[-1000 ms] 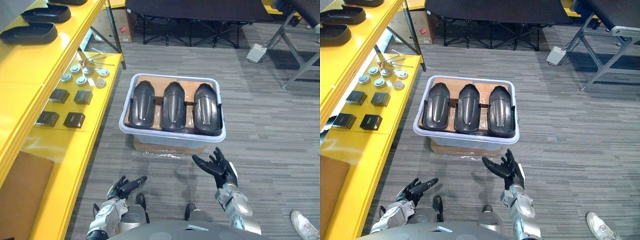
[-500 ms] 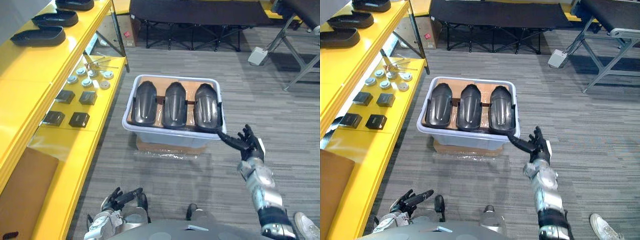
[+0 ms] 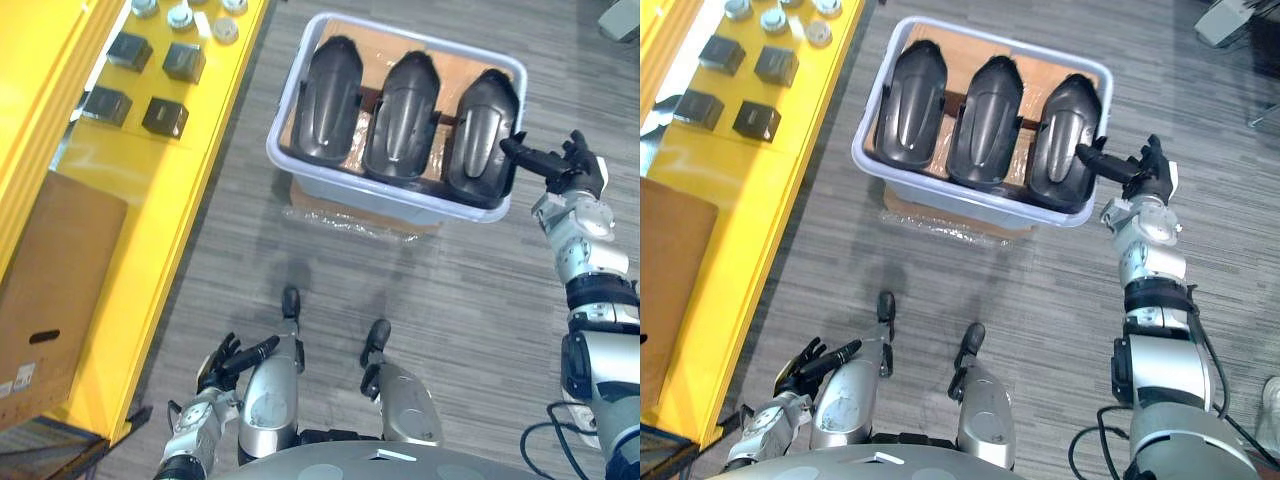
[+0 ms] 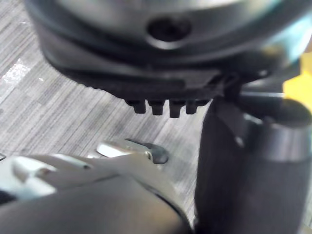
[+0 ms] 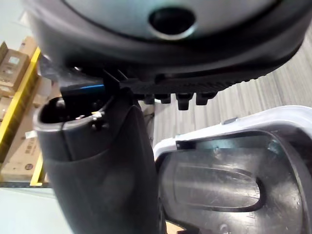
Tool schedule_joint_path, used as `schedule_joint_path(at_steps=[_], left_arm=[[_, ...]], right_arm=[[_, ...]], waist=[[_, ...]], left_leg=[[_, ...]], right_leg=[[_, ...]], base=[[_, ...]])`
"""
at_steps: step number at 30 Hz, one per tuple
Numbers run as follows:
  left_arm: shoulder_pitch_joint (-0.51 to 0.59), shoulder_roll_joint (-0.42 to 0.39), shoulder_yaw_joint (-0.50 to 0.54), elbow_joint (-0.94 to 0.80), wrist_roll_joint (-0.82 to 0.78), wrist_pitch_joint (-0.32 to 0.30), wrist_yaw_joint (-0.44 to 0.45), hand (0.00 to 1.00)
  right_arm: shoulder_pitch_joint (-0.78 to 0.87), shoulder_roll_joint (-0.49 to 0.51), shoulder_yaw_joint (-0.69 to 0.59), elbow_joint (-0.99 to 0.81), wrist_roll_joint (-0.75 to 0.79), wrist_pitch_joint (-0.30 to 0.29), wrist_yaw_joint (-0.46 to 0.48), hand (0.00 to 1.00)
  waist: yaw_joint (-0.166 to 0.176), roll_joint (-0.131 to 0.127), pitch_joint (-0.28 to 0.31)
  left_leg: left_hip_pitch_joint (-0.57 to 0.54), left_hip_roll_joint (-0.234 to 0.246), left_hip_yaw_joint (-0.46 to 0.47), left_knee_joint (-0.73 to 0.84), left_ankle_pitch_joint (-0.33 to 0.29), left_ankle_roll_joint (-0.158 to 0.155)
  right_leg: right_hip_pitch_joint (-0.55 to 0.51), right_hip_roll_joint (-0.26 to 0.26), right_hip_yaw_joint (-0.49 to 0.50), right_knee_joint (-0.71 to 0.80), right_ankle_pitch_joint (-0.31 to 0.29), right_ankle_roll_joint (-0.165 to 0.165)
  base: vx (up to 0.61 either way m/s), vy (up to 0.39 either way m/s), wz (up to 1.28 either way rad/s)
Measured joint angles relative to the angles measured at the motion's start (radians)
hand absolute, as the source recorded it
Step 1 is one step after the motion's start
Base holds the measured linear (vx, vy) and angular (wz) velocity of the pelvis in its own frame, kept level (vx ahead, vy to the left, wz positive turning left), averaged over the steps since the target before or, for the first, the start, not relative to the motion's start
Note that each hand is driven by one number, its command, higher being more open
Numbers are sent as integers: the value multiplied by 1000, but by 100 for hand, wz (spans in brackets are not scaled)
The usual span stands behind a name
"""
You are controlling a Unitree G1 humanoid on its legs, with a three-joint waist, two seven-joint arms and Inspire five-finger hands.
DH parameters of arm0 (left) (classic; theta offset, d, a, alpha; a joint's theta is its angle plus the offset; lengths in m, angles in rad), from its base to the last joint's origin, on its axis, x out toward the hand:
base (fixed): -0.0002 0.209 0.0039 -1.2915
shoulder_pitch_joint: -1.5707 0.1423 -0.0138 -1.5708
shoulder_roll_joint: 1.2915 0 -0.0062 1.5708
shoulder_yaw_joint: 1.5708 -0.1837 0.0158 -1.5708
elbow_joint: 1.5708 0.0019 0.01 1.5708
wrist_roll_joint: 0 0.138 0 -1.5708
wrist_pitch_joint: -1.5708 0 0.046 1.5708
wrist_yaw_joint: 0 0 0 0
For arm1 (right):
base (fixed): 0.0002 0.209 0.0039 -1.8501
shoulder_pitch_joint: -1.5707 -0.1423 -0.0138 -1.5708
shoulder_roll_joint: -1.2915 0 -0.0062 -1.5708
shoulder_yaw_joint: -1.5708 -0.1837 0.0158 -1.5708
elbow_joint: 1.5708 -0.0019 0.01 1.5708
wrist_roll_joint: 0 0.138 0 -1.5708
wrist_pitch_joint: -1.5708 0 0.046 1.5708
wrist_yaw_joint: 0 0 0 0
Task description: Walk over and take three plastic housings, then place them on the shelf
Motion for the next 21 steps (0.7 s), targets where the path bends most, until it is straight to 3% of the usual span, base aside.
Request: schedule_joint_path(at_steps=[9,21], left_arm=[[-35,7,-94,0,-79,-10,19,100],[-77,5,-153,9,-149,-27,0,100]], right_arm=[[-181,-144,114,102,-1,73,-5,100],[-246,-203,178,247,-3,206,11,100]], waist=[[9,42,44],[35,93,60]], left_leg=[[-49,-1,1,17,2,4],[-153,12,-33,115,-20,5]], right_leg=[[-54,-5,6,26,-5,-9],[-139,-7,-10,121,-35,-29]], base=[[8,2,-1],[-30,4,5]])
